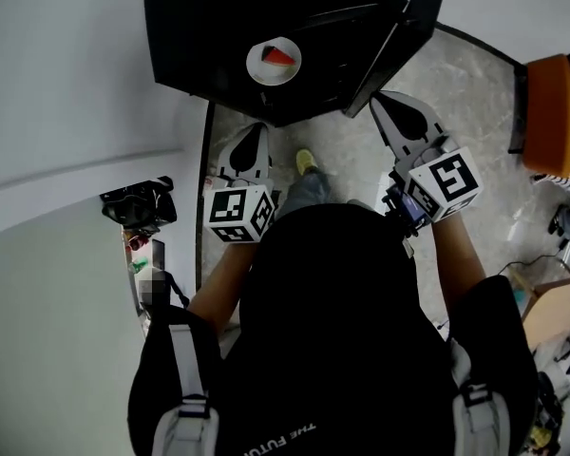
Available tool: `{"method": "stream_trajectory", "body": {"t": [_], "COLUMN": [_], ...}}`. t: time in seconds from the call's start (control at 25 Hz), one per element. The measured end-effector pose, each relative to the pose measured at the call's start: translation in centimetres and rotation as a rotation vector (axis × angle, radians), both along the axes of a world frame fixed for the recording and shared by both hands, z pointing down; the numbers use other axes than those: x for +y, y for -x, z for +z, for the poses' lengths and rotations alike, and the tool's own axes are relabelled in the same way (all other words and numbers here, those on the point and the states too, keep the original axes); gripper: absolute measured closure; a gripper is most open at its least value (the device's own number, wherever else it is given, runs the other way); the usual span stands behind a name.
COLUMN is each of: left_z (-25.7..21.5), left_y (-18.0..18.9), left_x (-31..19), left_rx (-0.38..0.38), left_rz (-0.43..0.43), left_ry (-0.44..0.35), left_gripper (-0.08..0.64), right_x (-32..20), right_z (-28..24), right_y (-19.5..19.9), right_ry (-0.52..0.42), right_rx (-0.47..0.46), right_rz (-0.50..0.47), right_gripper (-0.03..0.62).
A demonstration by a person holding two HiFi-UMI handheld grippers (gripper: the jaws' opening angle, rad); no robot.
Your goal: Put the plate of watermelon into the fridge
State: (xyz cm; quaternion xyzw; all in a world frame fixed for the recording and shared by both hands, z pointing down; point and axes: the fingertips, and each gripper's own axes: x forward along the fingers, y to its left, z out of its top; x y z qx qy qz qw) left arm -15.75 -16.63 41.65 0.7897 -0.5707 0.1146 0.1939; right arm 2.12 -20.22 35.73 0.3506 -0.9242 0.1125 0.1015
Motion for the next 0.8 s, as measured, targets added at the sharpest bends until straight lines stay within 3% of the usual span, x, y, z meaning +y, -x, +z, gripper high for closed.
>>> {"method": "stream_trajectory", "body": {"t": [0.36, 0.8], "left_z": [-4.6, -7.3], "left_y": [-7.3, -12.5], "left_x": [7.5, 17.6], "left_rx": [0.053, 0.061], "left_rz": [0.028, 0.018], "left_ry": [-0.076, -0.132], "left_gripper": [0.552, 0.552], "right_x": [7.2, 17.1], "right_z": [-3.5, -5.8], "right_y": [-7.0, -11.3], "right_ry": [-0.029, -0.096], "right_rx": [-0.053, -0.063], "right_rz": [0.017, -0.014], "right_gripper": [0.584, 0.584]}}
